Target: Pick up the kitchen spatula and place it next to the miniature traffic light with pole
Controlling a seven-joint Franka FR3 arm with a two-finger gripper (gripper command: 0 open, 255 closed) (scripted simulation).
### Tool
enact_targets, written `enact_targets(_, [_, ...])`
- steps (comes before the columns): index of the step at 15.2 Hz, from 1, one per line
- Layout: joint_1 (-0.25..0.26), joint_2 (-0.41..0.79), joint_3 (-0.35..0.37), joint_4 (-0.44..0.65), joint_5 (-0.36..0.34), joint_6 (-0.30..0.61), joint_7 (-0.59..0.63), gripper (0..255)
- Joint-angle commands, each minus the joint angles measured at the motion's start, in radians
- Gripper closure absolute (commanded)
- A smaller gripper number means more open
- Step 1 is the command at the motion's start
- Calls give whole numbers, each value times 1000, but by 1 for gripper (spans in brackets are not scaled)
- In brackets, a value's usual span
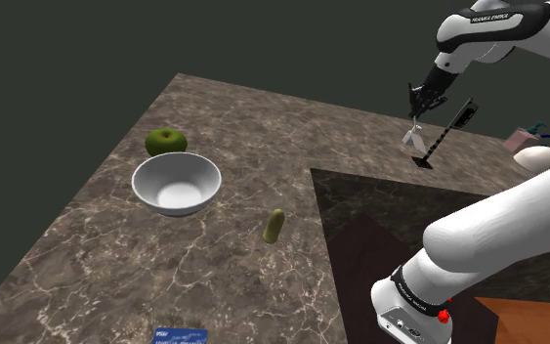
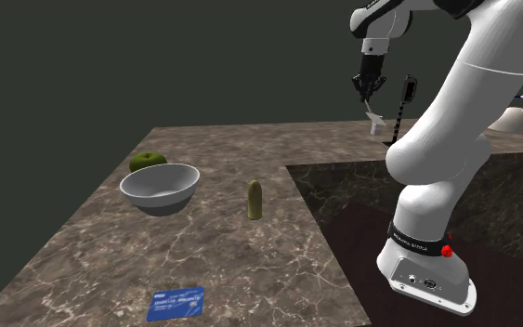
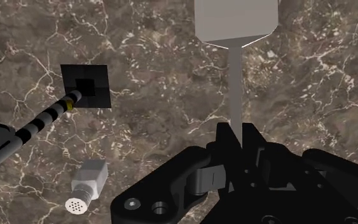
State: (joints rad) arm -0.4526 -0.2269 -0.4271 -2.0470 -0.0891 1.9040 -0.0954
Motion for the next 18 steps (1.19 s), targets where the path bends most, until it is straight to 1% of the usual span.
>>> enact_targets(1, [0,6,-2,-20,2,26,-1,255])
enact_targets(18, [-3,66,-23,-195,19,258,-18,255])
